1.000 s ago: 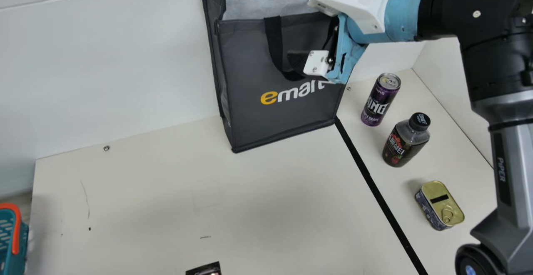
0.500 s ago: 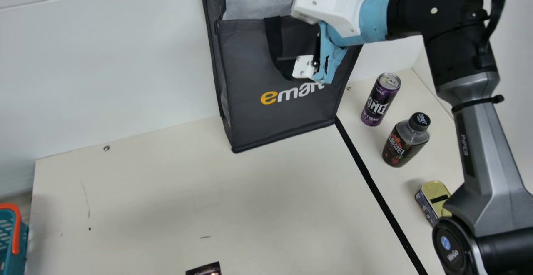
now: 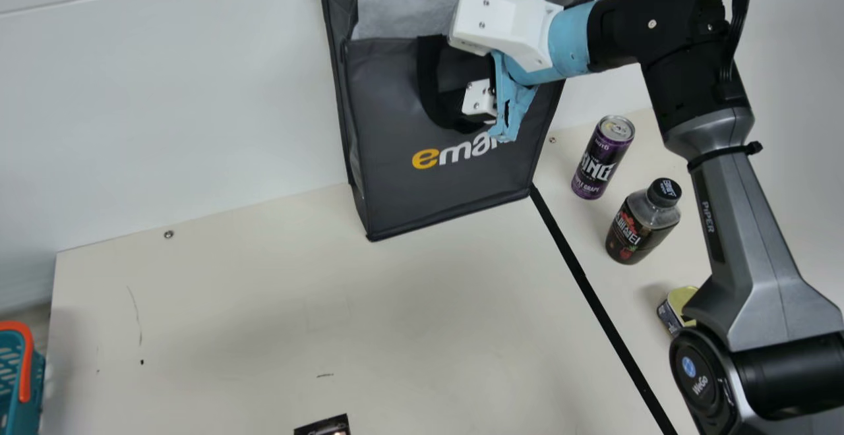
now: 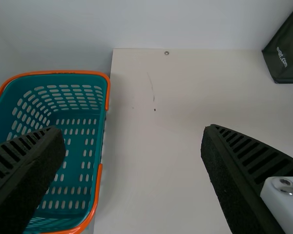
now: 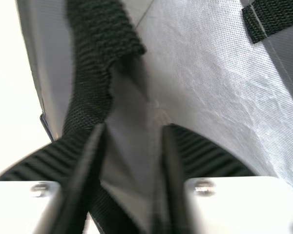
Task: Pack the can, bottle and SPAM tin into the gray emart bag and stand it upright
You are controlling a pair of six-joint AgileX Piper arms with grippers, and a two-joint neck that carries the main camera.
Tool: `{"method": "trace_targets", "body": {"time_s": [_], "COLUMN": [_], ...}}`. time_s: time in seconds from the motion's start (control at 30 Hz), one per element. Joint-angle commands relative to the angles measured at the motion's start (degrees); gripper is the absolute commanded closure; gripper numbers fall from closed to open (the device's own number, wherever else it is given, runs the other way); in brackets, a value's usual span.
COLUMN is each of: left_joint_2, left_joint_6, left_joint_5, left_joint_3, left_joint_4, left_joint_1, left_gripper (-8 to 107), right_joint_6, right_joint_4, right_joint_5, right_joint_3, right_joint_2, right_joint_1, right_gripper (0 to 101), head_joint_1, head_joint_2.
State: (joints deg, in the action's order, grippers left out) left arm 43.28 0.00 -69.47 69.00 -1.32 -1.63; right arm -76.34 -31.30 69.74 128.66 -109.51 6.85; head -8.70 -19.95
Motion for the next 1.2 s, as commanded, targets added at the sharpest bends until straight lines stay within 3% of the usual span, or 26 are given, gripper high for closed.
{"method": "trace_targets", "body": {"time_s": [0.0, 0.07, 0.1, 0.6, 1.17], "left_joint_2": [0.0, 0.0, 0.0, 0.0, 0.0], "left_joint_6": [0.0, 0.0, 0.0, 0.0, 0.0], "left_joint_5": [0.0, 0.0, 0.0, 0.0, 0.0], "left_joint_3": [0.0, 0.0, 0.0, 0.0, 0.0], "left_joint_4": [0.0, 0.0, 0.0, 0.0, 0.0], "left_joint_1": [0.0, 0.0, 0.0, 0.0, 0.0], "left_gripper": [9, 9, 9, 9, 9], "right_joint_6": [-0.2, -0.5, -0.7, -2.1, 0.0], "right_joint_4": [-0.5, -0.8, -1.0, -3.4, -2.8], "right_joint_5": [0.2, 0.2, 0.2, 0.2, 0.2], "right_joint_3": [-0.1, -0.1, -0.2, -2.2, -6.8], "right_joint_2": [-0.1, -0.2, -0.2, 2.3, 11.3], "right_joint_1": [0.1, 0.2, 0.3, 1.2, 0.3], "right_gripper": [87, 100, 101, 101, 101], "head_joint_1": [-1.3, -1.3, -1.3, -1.3, -1.3], "head_joint_2": [0.0, 0.0, 0.0, 0.0, 0.0]}}
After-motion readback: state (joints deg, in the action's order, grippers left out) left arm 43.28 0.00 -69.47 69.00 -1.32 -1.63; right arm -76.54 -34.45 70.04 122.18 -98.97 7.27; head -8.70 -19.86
